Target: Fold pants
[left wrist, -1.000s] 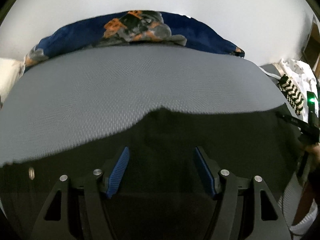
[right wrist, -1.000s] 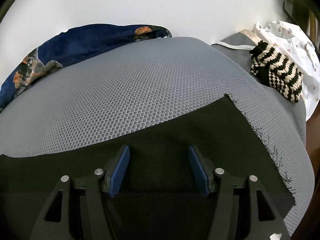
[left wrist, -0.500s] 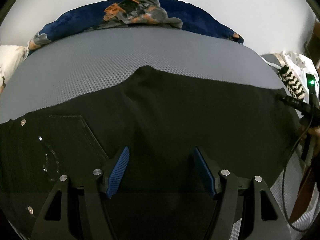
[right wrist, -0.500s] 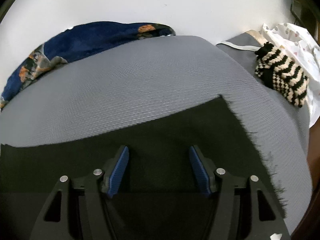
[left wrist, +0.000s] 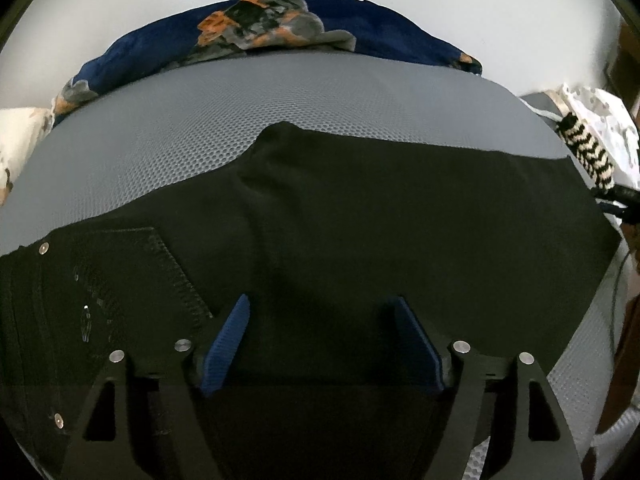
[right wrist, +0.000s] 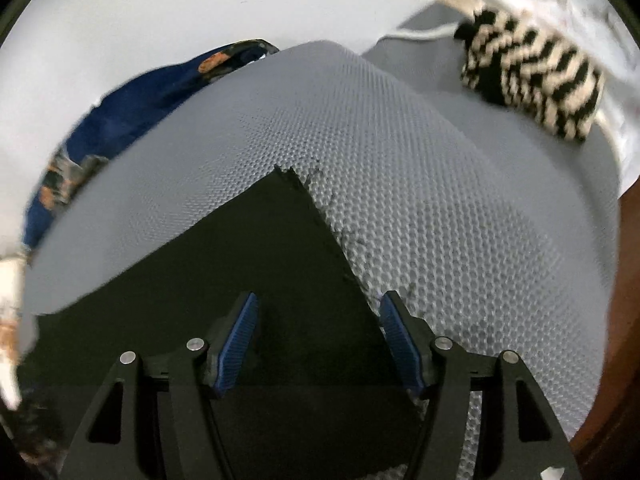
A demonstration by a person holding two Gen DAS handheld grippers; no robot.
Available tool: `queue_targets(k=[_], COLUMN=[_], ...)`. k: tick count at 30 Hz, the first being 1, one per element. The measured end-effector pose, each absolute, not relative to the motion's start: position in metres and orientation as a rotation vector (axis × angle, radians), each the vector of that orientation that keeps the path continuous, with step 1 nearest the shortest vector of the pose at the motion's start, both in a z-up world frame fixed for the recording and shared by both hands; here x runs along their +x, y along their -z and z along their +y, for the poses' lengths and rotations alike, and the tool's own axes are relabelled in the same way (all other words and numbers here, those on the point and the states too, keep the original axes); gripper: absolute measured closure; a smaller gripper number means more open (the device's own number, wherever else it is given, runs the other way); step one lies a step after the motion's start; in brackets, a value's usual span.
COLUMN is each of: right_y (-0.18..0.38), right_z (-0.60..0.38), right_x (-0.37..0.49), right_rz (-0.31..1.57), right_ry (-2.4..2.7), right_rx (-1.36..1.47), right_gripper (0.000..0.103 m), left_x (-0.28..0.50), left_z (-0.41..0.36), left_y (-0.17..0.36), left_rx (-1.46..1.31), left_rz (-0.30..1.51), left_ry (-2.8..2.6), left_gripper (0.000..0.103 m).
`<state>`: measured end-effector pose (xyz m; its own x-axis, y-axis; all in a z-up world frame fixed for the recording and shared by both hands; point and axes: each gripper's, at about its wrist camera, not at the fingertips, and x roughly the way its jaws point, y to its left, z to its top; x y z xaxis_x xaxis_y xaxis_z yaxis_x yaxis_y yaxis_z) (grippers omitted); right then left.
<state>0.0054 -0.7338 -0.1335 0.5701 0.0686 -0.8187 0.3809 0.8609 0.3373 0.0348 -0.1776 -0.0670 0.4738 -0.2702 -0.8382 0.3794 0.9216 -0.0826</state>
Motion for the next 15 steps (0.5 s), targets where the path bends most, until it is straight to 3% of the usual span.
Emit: queue_targets(k=[15], right_y=[0.161], right_z=[-0.789], right_x=[-0.010], right_rz=[0.956], right_ry=[-0.149], right_rx=[0.956], right_gripper=[0.050], left_x=[0.034], left_z=[-0.183], left_y=[0.069], left_rx=[0.159], left_rz=[1.000], left_ry=[0.408], left_gripper=[0.019])
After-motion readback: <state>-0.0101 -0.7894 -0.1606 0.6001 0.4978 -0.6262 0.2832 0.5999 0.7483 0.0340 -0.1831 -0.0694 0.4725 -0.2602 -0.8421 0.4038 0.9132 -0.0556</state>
